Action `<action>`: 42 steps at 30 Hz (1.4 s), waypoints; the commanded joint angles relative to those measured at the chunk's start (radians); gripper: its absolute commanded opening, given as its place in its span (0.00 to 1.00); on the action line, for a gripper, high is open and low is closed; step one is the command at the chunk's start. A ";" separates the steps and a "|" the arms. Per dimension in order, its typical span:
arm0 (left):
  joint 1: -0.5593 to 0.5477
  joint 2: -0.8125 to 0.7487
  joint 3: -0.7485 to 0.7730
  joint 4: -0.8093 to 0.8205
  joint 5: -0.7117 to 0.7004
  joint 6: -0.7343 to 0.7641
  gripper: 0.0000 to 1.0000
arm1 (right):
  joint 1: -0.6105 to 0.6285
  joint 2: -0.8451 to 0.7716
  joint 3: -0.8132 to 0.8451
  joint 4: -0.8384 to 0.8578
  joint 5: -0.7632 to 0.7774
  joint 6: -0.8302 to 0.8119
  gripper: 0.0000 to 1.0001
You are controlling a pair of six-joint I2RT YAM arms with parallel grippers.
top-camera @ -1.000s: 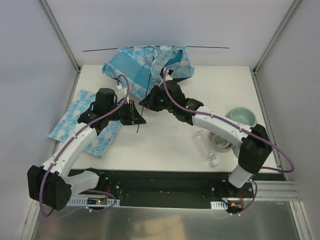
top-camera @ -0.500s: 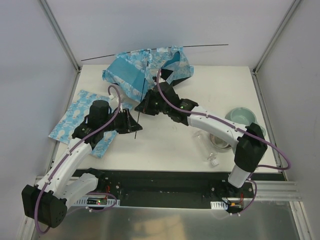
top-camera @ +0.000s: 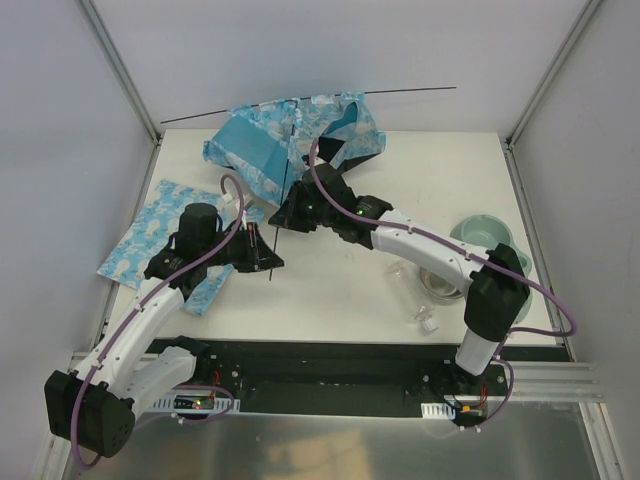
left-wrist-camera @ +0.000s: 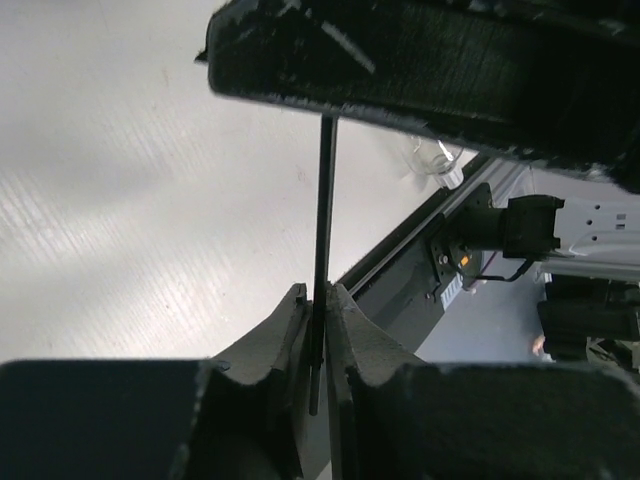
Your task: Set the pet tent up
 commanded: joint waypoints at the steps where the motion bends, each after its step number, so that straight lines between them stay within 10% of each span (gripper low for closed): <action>1: 0.008 -0.002 -0.002 -0.125 0.058 0.055 0.15 | -0.041 0.002 0.062 0.058 0.123 0.014 0.00; 11: 0.008 0.049 0.066 -0.134 -0.029 0.062 0.00 | -0.053 0.029 0.090 0.044 0.072 0.011 0.00; 17: 0.009 0.079 0.140 -0.097 -0.160 0.026 0.00 | -0.027 -0.004 0.048 -0.008 0.106 -0.046 0.31; 42: 0.009 0.170 0.231 0.004 -0.243 -0.035 0.00 | 0.059 -0.027 -0.001 -0.062 0.164 -0.141 0.27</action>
